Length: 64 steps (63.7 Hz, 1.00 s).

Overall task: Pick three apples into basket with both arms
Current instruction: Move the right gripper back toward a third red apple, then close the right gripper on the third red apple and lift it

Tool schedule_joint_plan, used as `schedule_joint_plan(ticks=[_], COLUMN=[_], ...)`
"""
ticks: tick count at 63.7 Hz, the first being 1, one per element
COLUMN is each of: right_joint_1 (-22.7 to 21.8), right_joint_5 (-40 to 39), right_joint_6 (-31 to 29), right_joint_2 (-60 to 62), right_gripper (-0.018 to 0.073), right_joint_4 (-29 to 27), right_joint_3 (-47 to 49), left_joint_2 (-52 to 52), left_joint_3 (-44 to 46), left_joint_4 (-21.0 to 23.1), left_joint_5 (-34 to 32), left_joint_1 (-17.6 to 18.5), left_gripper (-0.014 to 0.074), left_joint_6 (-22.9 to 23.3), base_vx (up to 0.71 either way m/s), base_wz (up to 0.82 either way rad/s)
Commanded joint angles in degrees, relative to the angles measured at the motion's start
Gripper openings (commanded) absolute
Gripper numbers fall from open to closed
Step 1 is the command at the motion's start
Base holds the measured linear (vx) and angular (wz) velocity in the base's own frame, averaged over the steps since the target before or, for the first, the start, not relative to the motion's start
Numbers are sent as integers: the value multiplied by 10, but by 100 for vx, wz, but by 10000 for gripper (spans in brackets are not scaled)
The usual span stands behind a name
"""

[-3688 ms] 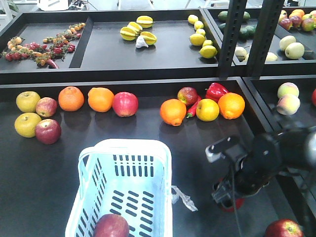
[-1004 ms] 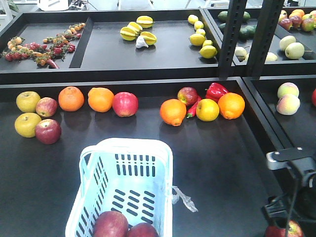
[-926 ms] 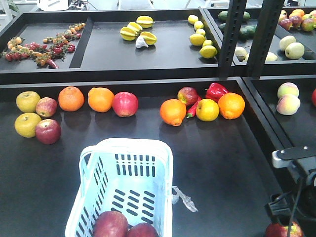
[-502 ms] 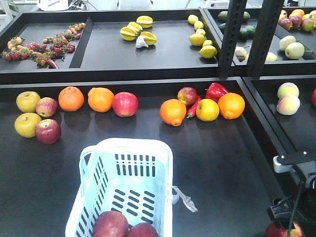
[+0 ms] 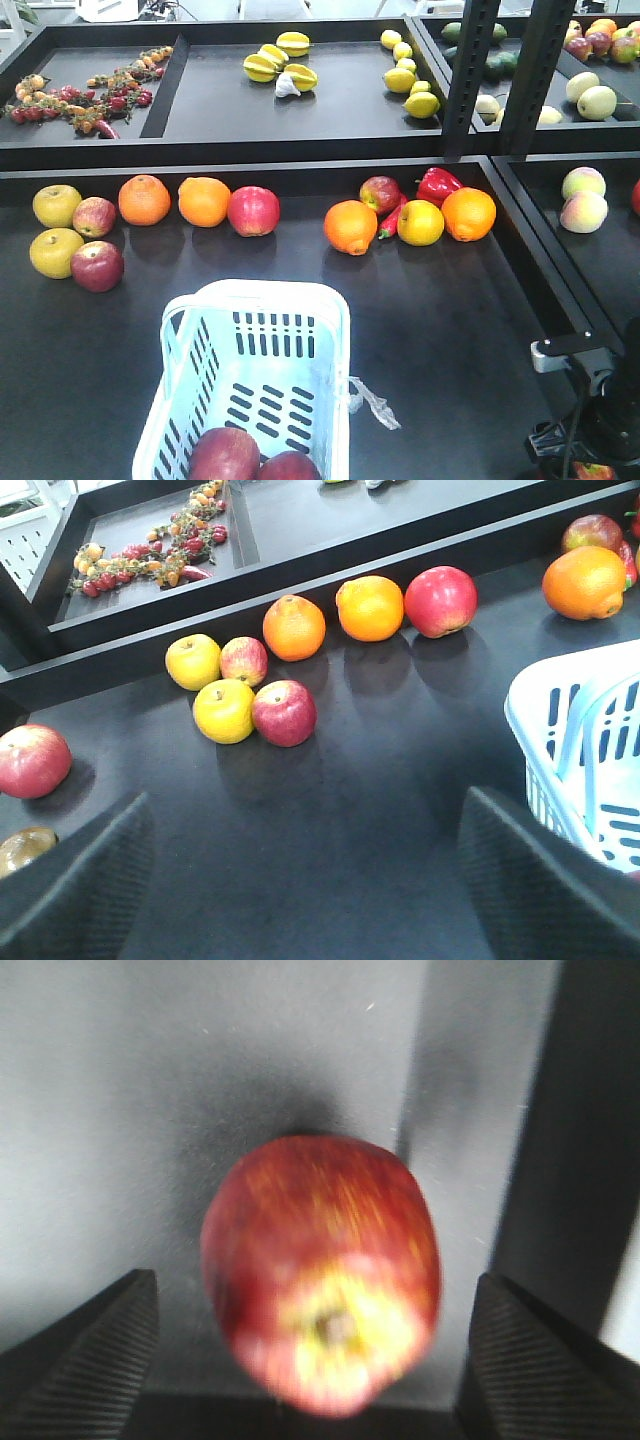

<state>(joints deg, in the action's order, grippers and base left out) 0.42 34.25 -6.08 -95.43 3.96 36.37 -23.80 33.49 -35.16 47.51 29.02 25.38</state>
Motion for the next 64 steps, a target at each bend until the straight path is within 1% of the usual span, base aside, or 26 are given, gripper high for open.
schedule_joint_plan(ticks=[1, 23, 27, 34, 44, 51, 55, 64], right_joint_1=[-4, -4, -4, -4, -4, -3, -3, -3], right_joint_5=[-18, -31, -31, -30, -29, -24, -23, -22], right_joint_6=[-2, -2, 6, 25, 35, 43, 43, 33], right_joint_2=[-6, -71, -73, -73, -72, -65, -53, 4], right_gripper=[599, 592, 582, 530, 398, 337, 319, 316], right_joint_4=[6, 4, 4, 4, 0, -1, -9, -40], right_joint_3=[10, 10, 10, 11, 11, 11, 11, 11], left_joint_2=[-5, -5, -5, -5, -5, -5, -5, -5], left_joint_3=[13, 13, 13, 13, 13, 13, 13, 13], left_joint_4=[-18, -18, -18, -18, -18, -18, -18, -18], left_joint_5=[-28, -28, -28, -28, -28, -28, -28, -28], left_joint_1=[1, 1, 1, 1, 1, 1, 1, 1], left_gripper=[585, 585, 585, 585, 585, 585, 585, 585], left_joint_6=[7, 7, 7, 7, 7, 7, 7, 7], base_vx=[0, 0, 0, 0, 0, 0, 0, 0], base_wz=[0, 0, 0, 0, 0, 0, 0, 0])
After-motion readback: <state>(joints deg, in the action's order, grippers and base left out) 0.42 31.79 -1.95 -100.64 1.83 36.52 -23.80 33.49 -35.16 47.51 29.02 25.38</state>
